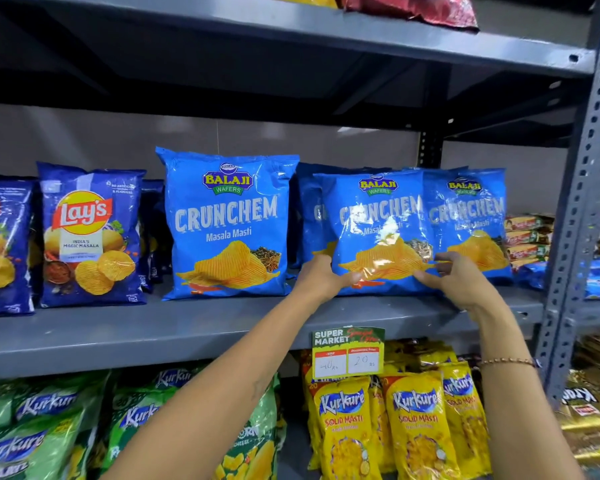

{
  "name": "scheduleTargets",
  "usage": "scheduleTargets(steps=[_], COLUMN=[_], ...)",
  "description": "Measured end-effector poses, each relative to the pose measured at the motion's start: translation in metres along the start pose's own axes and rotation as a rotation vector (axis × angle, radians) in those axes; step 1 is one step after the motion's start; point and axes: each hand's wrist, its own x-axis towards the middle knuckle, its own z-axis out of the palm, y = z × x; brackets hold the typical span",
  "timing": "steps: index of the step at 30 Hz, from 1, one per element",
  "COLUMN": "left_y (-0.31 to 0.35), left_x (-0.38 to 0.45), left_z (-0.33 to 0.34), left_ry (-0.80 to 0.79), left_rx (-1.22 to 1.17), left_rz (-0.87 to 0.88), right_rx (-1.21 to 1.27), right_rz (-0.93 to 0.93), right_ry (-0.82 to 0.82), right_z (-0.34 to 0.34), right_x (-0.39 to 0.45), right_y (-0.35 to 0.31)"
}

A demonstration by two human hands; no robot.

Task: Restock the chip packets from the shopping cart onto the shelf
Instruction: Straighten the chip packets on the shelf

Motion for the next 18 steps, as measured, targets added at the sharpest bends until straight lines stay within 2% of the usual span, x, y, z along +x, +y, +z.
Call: scheduleTargets(steps=[8, 18], left_y=[-0.006, -0.013], left_x=[-0.010, -0.002], left_z=[-0.016, -0.013], left_ry=[0.169, 0.131], left_rx=[0.199, 0.228], left_rz=[0.042, -0.009], right_rx=[0.081, 0.052], right_rz=[-0.076, -0.117], right_ry=[-0.022, -0.047], right_z=[0.027, 0.034], right_x=[0.004, 0.014], right_y=[-0.009, -0.006])
